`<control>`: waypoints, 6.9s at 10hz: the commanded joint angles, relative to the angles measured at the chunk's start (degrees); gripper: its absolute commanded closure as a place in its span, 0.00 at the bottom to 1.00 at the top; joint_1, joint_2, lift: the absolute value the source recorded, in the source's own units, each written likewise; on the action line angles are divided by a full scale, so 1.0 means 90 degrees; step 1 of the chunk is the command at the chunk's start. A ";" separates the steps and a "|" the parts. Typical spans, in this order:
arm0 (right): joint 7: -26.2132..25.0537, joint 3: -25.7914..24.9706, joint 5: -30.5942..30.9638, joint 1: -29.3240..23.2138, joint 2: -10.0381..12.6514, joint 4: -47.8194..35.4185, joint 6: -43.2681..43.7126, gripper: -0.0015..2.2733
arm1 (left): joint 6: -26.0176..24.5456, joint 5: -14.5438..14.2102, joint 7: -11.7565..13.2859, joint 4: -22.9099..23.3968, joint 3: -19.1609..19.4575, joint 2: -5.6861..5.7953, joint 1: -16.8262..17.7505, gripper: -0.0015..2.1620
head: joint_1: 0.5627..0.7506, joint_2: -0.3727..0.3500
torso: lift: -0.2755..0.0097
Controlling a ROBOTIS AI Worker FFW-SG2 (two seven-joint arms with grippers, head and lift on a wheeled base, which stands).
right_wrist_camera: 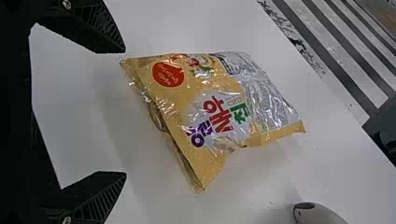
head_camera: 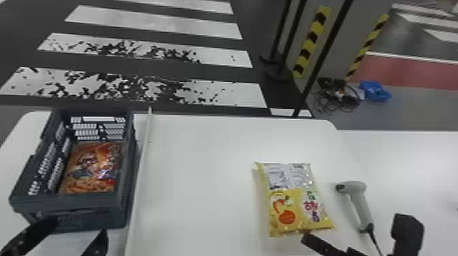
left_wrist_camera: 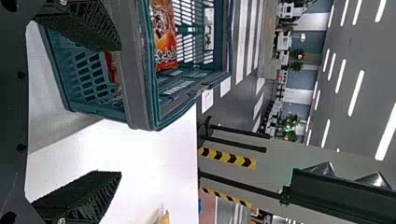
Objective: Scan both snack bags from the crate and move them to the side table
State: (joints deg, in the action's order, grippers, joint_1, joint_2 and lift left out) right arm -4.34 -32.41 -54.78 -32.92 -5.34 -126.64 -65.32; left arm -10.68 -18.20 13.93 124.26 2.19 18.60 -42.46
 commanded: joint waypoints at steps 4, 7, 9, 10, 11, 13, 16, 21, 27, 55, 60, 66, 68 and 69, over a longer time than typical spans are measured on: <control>0.0063 0.0730 0.1516 0.0055 -0.0276 -0.0636 0.0836 0.03 | 0.1699 0.0167 -0.0503 0.0100 0.0021 -0.0133 -0.0956 0.02 | 0.70 0.24 | 0.63; 0.1166 0.1697 0.3323 0.0348 -0.0754 -0.0099 0.2691 0.03 | 0.2050 0.0196 -0.0582 0.0051 0.0050 -0.0182 -0.1064 0.02 | 0.70 0.27 | 0.63; 0.1566 0.1951 0.3694 0.0621 -0.1008 0.0467 0.3746 0.06 | 0.2226 0.0186 -0.0582 0.0070 0.0118 -0.0231 -0.1142 0.02 | 0.70 0.30 | 0.63; 0.1664 0.2087 0.3801 0.0777 -0.1184 0.0809 0.4234 0.20 | 0.2226 0.0186 -0.0572 0.0070 0.0138 -0.0250 -0.1161 0.02 | 0.70 0.31 | 0.63; 0.1742 0.2195 0.3889 0.0934 -0.1340 0.1132 0.4508 0.33 | 0.2226 0.0186 -0.0533 0.0070 0.0167 -0.0309 -0.1181 0.02 | 0.70 0.32 | 0.63; 0.1742 0.2419 0.4016 0.1246 -0.1526 0.1766 0.4957 0.90 | 0.2226 0.0196 -0.0513 0.0070 0.0167 -0.0358 -0.1191 0.02 | 0.70 0.32 | 0.63; 0.1742 0.2742 0.4192 0.1685 -0.1604 0.2762 0.5660 0.94 | 0.2226 0.0235 -0.0494 0.0070 0.0157 -0.0406 -0.1191 0.02 | 0.70 0.30 | 0.63; 0.1693 0.2996 0.4212 0.1549 -0.1574 0.3036 0.5816 0.94 | 0.2304 0.0245 -0.0494 0.0041 0.0167 -0.0406 -0.1259 0.02 | 0.70 0.32 | 0.63; 0.1674 0.3123 0.4241 0.1549 -0.1565 0.3475 0.6031 0.94 | 0.2324 0.0255 -0.0484 0.0022 0.0157 -0.0397 -0.1259 0.02 | 0.70 0.32 | 0.63; 0.2162 0.1365 0.3880 0.1685 -0.2522 0.4227 0.4273 0.03 | 0.3925 -0.0400 -0.0357 -0.0984 0.0294 -0.0348 -0.1161 0.02 | 0.70 0.03 | 0.63; 0.2367 0.1667 0.3928 0.2047 -0.2707 0.4872 0.4410 0.08 | 0.3964 -0.0390 -0.0328 -0.0955 0.0294 -0.0387 -0.1200 0.02 | 0.70 0.03 | 0.63; 0.2504 0.1541 0.3968 0.1842 -0.2834 0.4647 0.4312 0.93 | 0.4023 -0.0390 -0.0308 -0.0935 0.0314 -0.0397 -0.1240 0.02 | 0.70 0.03 | 0.63; 0.2358 0.1335 0.3870 0.1578 -0.2766 0.4149 0.4254 0.93 | 0.4042 -0.0380 -0.0308 -0.0955 0.0314 -0.0397 -0.1240 0.02 | 0.70 0.03 | 0.63; 0.2260 0.1150 0.3801 0.1383 -0.2727 0.3719 0.4000 0.93 | 0.4042 -0.0380 -0.0308 -0.0965 0.0314 -0.0397 -0.1249 0.02 | 0.70 0.03 | 0.63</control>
State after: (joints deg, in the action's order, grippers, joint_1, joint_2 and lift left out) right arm 16.14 -21.14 -20.18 -19.39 -30.11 -90.86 -28.09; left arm 25.70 -21.63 11.16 115.63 5.01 15.03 -53.68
